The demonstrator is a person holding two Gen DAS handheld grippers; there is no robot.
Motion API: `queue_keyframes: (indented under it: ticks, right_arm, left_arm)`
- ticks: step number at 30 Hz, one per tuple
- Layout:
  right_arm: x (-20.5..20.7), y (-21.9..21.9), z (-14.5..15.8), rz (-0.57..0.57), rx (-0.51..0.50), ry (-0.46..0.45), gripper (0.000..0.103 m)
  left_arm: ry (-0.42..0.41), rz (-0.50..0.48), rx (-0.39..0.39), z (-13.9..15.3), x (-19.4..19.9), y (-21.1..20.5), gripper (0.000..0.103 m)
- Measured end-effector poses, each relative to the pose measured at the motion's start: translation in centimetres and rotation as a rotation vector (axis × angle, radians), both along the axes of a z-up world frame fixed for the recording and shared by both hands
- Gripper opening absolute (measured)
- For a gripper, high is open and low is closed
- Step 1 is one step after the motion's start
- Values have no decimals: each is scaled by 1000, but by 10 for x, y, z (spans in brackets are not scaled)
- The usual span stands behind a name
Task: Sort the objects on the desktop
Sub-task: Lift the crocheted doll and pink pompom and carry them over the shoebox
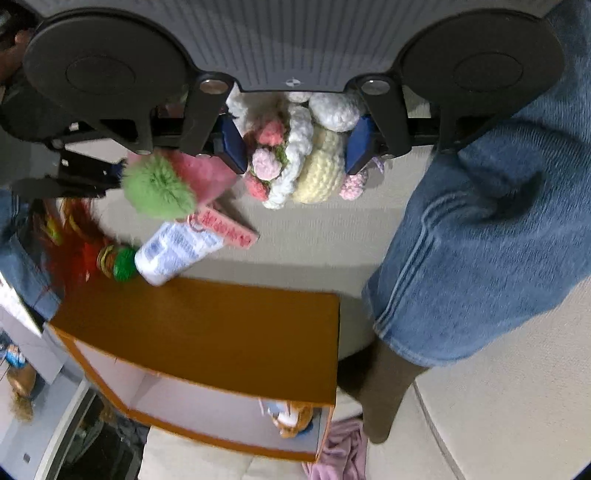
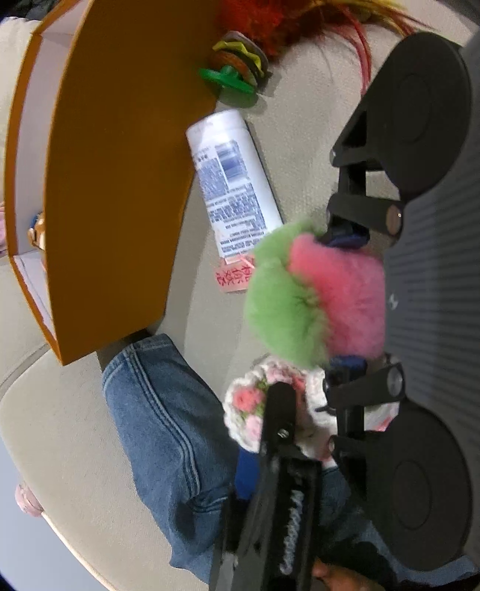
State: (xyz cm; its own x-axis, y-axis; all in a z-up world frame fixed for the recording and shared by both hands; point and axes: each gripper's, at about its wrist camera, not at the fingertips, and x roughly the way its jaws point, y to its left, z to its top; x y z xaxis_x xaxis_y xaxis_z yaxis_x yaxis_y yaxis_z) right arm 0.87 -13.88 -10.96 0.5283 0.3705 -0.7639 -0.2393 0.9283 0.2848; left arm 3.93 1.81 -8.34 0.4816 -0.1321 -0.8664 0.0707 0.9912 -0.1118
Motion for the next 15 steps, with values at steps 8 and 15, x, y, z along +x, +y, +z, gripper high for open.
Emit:
queue_keyframes:
  ticks: [8,15]
  right_arm:
    - [-5,-22,6,-88,-118,-30,51]
    - [-9,-34,9,-112,-124,-57,55]
  left_arm:
    - [-93,-174,20,11,28,-42,51]
    - [-95,-180,-18,10,36,-47,52]
